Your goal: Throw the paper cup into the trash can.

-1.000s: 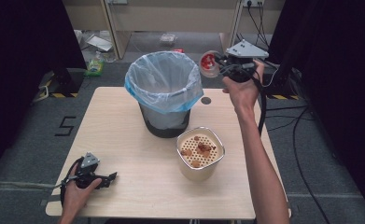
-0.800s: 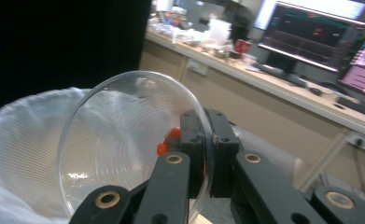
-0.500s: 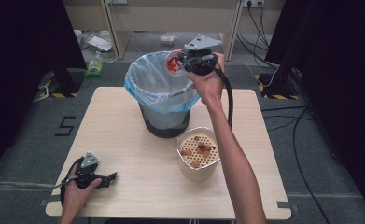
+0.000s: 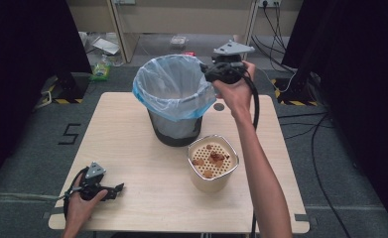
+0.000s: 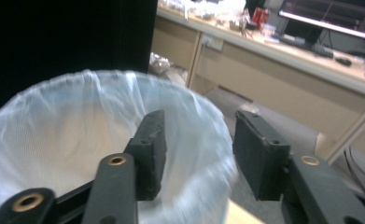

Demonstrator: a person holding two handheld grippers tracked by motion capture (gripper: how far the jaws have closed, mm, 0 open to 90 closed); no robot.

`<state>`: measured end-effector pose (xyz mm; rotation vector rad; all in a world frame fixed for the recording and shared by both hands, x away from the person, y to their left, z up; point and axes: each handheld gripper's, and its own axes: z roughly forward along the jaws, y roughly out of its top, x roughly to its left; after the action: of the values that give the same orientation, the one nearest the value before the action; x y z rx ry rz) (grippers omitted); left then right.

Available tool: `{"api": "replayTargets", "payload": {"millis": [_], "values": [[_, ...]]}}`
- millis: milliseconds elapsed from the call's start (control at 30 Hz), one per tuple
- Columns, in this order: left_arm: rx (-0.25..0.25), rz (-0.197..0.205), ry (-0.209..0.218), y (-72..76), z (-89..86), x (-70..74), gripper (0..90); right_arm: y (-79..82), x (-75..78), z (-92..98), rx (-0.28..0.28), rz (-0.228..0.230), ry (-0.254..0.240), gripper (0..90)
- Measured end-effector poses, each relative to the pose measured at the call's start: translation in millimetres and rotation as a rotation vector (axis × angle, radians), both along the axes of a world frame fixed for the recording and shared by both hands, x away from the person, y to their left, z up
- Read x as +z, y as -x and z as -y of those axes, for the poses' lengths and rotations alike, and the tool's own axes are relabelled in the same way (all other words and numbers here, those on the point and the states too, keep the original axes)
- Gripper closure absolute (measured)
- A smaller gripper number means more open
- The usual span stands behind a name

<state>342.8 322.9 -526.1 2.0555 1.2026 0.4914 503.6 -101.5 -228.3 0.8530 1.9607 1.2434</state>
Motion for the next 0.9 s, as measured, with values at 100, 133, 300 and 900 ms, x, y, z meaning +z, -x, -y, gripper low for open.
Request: {"api": "replayTargets", "payload": {"millis": [100,133,300,900], "values": [[0.000,0.000,0.000,0.0,0.0,0.0,0.0,9.6,-4.3,23.8,-0.023,-0.009,-0.018,49.0],[0.000,0.000,0.000,0.0,0.0,0.0,0.0,15.9,-8.5,37.6,-0.039,-0.018,-0.011,47.2],[0.000,0.000,0.000,0.0,0.0,0.0,0.0,31.3,-20.4,66.8,-0.070,-0.034,0.004,42.8],[0.000,-0.001,-0.001,0.0,0.0,0.1,0.0,87.3,-87.6,128.3,-0.142,-0.066,0.007,38.5]]}}
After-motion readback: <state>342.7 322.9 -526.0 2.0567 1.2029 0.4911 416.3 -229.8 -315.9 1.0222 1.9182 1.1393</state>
